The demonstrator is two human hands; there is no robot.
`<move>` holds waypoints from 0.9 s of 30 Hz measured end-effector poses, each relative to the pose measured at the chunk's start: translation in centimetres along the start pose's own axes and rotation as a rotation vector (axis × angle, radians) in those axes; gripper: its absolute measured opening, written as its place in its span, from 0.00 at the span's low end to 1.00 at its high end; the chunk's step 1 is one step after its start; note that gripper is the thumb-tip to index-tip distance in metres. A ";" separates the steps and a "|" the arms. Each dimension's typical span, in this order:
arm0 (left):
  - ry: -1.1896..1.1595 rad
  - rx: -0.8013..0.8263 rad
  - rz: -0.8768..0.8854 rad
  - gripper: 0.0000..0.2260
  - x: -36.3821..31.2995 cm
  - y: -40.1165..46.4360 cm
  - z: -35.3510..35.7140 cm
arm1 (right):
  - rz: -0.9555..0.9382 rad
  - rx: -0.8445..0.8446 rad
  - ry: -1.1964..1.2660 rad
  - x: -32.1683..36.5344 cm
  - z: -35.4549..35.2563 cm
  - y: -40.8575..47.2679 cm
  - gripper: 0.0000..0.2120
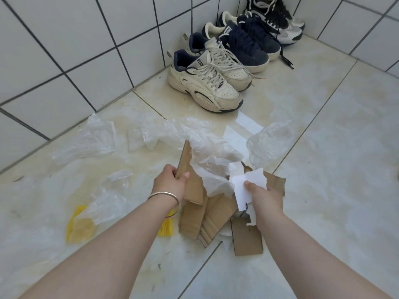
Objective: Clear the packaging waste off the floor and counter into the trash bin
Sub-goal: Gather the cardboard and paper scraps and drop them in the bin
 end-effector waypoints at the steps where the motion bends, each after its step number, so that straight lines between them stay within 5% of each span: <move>1: -0.025 -0.020 -0.011 0.09 0.1 -0.2 -0.4 | -0.013 0.012 0.021 0.3 -0.2 -0.5 0.17; 5: -0.221 -0.096 -0.051 0.14 0.6 -0.8 -2.0 | -0.099 0.049 0.101 1.9 -0.9 -2.1 0.06; 11: -0.688 -0.049 -0.234 0.07 2.0 -2.3 -1.7 | -0.130 0.016 0.084 2.9 -1.9 -3.0 0.19; 18: -0.679 0.278 -0.252 0.01 0.5 -5.2 1.3 | -0.108 0.136 0.007 2.1 -0.6 -4.5 0.06; 22: -0.677 0.256 -0.187 0.01 -0.1 -5.2 1.5 | -0.013 0.181 -0.091 1.0 0.8 -4.3 0.12; 27: -0.635 0.209 -0.095 0.02 -0.8 -4.7 -0.1 | -0.092 0.208 -0.320 3.0 1.8 -4.9 0.09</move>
Point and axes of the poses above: each hand's wrist, its own y-axis towards the middle knuckle, its own z-axis out of the palm, x = y × z, the point moved 7 cm from there along y, towards the middle knuckle, and after that the axes turned 11 degrees about z, right-handed, at the moved point
